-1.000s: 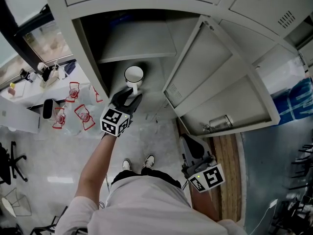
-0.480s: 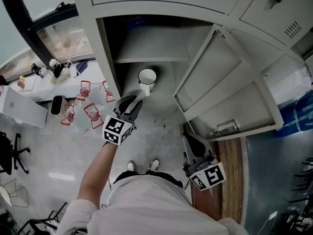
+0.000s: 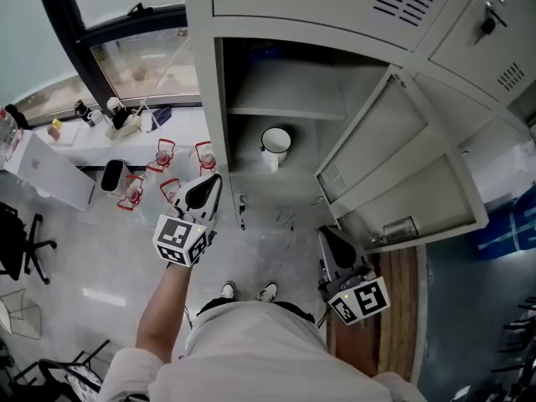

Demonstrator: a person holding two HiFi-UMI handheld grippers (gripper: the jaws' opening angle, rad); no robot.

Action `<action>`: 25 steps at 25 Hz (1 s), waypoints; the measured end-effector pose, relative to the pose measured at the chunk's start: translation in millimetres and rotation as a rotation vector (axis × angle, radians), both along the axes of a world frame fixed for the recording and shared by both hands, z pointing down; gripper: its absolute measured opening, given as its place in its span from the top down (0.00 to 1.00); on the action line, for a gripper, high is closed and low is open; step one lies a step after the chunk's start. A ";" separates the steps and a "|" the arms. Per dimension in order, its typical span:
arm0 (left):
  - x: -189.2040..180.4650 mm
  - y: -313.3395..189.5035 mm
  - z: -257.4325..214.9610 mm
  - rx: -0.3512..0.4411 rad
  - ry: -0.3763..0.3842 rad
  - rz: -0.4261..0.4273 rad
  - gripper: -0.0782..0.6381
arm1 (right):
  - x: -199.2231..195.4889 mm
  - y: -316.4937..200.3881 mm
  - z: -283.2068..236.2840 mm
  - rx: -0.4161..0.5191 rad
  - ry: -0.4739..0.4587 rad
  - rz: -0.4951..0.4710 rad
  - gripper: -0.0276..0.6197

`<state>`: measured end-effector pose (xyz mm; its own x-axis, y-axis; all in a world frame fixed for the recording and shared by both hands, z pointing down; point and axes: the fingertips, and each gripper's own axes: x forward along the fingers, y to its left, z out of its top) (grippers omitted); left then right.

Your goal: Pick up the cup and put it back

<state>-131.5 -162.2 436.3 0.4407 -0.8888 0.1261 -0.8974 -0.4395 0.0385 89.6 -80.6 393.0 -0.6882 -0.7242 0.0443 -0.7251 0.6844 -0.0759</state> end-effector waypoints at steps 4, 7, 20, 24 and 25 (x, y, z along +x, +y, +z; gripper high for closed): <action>-22.7 14.6 -18.5 0.038 0.027 -0.051 0.86 | -1.4 -2.7 -2.5 -0.004 -0.015 -0.005 0.93; -41.2 27.7 -37.3 0.084 0.034 -0.097 0.86 | 1.0 -7.1 -4.0 -0.004 -0.019 0.008 0.93; -94.7 97.7 -92.9 0.307 -0.026 -0.259 0.86 | 24.9 -21.9 -26.2 0.044 -0.006 0.121 0.93; -96.4 114.7 -92.4 0.310 -0.031 -0.259 0.86 | 31.7 -17.7 -31.4 0.051 0.000 0.152 0.93; -96.7 117.3 -92.4 0.308 -0.029 -0.257 0.86 | 33.7 -17.1 -32.6 0.053 0.000 0.162 0.93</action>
